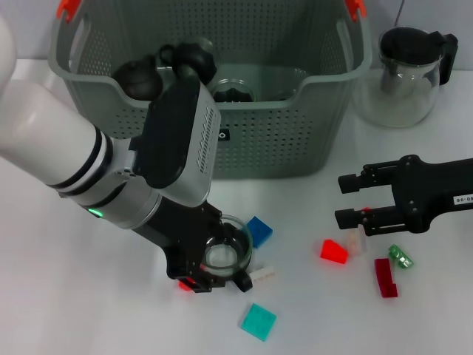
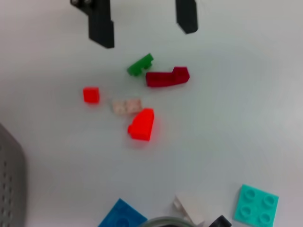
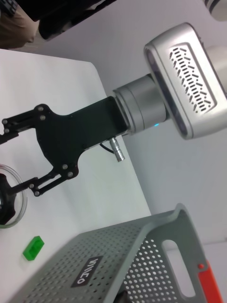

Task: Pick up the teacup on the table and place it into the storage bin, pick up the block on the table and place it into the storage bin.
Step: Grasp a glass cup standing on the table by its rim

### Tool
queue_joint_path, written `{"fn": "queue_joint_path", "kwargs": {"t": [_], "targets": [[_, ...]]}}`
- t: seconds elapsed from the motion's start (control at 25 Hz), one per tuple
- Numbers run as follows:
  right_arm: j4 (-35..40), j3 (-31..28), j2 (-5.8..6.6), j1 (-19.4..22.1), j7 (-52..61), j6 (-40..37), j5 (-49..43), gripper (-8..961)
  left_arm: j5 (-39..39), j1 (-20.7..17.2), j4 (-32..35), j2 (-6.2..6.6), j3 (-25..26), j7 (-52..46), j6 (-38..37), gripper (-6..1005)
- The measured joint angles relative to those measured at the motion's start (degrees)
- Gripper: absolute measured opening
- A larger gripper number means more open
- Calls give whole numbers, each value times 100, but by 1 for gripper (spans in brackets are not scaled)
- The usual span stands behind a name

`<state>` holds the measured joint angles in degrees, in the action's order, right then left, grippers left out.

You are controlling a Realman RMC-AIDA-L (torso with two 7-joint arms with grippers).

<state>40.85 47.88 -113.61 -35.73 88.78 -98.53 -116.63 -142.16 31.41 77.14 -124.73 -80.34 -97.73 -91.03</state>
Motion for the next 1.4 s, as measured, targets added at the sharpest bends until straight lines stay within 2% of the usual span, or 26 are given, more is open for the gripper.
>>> {"fn": "queue_joint_path", "kwargs": {"t": [0.64,0.76,0.96,1.4], "targets": [[49,20,-129,-272,290,203,-455,731,-376,33,-287,-8,-579,-309,542,729],[45,9,-136,-275,298,295,-458,756,-407,27,-288,-7,-654,-325,580,728],[21,-30,-135,-275,298,358,-461,938,-496,15,-287,-8,-923,-443,732,726],[16,-34,-135,-240,298,481,-429,957,-785,41,-409,-8,-1370,-842,956,693]]}}
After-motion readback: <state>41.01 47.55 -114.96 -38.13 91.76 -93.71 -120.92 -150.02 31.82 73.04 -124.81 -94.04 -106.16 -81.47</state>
